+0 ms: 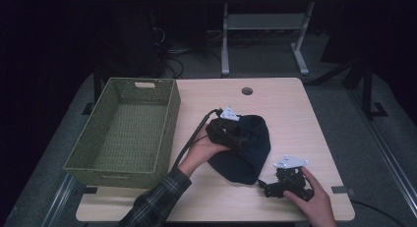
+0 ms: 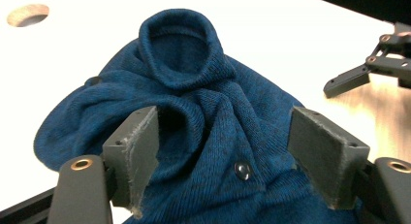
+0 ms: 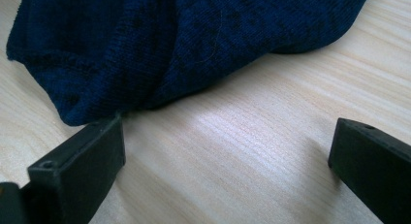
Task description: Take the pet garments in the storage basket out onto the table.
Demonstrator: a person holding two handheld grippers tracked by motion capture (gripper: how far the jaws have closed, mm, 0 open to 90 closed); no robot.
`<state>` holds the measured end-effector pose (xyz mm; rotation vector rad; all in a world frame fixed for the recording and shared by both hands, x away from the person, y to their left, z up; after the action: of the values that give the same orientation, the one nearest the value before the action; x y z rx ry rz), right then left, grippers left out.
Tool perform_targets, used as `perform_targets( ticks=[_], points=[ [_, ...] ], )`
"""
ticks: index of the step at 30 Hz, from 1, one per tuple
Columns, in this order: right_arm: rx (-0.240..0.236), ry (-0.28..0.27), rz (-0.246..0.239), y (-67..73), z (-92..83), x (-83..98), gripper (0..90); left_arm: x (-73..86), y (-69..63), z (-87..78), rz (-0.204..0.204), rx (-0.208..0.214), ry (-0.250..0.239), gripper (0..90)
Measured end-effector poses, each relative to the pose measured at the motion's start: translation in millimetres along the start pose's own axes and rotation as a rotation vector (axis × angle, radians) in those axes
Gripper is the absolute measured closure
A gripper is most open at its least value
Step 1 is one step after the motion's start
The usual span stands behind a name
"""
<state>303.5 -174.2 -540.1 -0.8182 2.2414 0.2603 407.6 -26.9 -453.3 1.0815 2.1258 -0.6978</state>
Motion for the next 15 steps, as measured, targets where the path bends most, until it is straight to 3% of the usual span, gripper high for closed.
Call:
perform_targets(
  ticks=[6, 15],
  points=[
    [-0.002, 0.003, 0.006, 0.6, -0.3, 0.2, 0.0, 12.6, -1.7, -19.4, -0.015, -0.021, -0.031, 20.9],
    [-0.002, 0.002, 0.004, 0.6, -0.3, 0.3, 0.0, 39.7, -6.2, -39.7, -0.037, -0.068, -0.016, 15.0]
  ],
)
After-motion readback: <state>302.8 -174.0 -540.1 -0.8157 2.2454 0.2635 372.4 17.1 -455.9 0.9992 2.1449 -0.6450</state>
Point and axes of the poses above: each handheld gripper's, and its own axes: z roughly forward along the jaws, x roughly out of its underside, y roughly to its left, the point moved 8 cm from there along z, roughly forward along the jaws, and after that the axes turned 7 degrees about -z, right-handed, at the moved point
